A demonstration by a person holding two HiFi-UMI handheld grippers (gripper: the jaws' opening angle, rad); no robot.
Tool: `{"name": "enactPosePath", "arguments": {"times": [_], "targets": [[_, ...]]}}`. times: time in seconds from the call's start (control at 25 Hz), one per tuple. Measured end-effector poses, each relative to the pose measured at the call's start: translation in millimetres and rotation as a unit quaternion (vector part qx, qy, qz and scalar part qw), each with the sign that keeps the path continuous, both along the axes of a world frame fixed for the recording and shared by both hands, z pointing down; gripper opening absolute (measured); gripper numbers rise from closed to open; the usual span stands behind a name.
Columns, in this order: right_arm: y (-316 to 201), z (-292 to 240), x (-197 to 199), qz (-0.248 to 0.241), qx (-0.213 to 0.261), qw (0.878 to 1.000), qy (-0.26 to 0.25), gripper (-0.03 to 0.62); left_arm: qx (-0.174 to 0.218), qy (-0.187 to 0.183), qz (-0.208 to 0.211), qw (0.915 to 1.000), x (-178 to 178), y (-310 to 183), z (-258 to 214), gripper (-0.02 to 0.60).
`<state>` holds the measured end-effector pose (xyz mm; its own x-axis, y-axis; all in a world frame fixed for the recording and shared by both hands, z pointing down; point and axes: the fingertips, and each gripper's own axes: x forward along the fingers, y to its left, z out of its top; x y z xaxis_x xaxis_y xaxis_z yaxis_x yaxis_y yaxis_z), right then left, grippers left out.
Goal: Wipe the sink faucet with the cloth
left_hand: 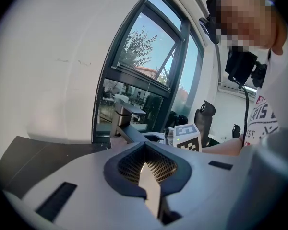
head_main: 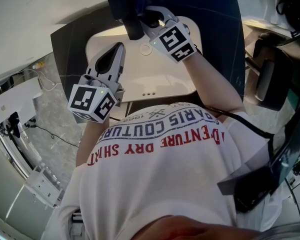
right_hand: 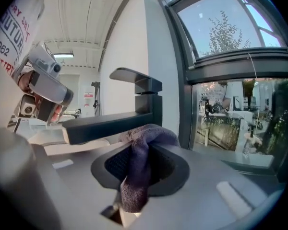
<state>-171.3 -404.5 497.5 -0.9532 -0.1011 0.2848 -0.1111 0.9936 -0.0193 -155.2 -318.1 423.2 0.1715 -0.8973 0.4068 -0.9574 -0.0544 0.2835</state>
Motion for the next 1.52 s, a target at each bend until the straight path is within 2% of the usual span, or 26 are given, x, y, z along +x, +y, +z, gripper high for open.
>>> {"name": "enactPosePath", "arguments": {"times": [0.36,0.92,1.28,1.52], "targets": [[13,-12,11,-0.015,0.0,0.999,-0.031,0.072,0.006,-0.002,-0.005,1.0,9,7,-2,0.002],[58,-15,58,-0.043,-0.014,0.998,-0.041,0.072,0.015,0.003,-0.016,0.9998,34,18,-2,0.001],[61,-12,75,-0.037,-0.007,0.999,-0.007,0.072,0.022,0.005,-0.042,0.9989,37,36,-9,0.002],[93,-49,105,-0.045,-0.022,0.999,0.006,0.072,0.04,-0.006,-0.062,0.9973,41,58,-39,0.001]]}}
